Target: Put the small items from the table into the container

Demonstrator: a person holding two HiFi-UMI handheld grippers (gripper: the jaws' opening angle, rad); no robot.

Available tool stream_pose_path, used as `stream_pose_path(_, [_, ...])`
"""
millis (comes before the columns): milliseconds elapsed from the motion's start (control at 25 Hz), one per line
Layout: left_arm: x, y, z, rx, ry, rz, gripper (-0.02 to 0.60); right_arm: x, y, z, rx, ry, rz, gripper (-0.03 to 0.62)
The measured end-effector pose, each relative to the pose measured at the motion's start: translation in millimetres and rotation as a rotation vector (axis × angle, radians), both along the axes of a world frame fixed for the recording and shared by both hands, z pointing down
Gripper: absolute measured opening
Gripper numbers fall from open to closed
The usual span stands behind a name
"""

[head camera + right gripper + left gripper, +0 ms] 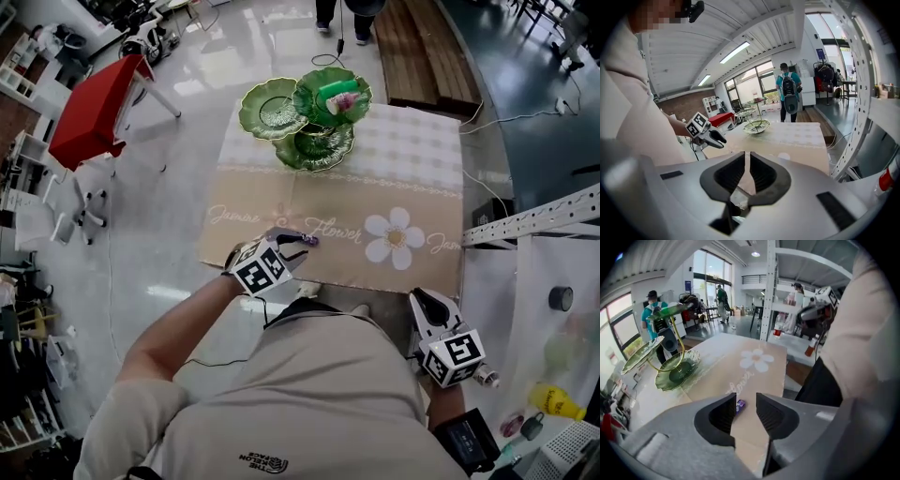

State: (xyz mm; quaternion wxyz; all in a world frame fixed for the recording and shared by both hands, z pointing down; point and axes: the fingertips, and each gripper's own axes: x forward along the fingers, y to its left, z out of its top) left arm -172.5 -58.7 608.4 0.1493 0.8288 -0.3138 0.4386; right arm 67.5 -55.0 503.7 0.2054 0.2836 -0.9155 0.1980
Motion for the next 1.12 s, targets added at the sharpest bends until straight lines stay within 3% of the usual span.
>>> stream_pose_path(120, [-10,-8,35,-0.039,-0.083,0.081,0.121,-3,1,1,-0.010,0.009,0.035,0.044])
stream_pose_path(400, [-23,-22,92,-0.109,-0.173,0.208,0.126,-11,8,10,-0.058,0.048,0.111,0.044])
stream_pose_path(760, [-28,-23,112,-0.147,-0.162,0.329,0.117,-35,11,8,-0.062,0.072,0.156,0.044])
stream_pose_path(920, [-26,-19,112,-0.157,-0.136,0.327,0.092,-45,14,8,-0.066,0.079,0.176,0.044])
stream_pose_path(1120, [-30,-20,101,-0.189,-0.071,0.258,0.091,-58,15,9,-0.063,0.073,0.193,0.044])
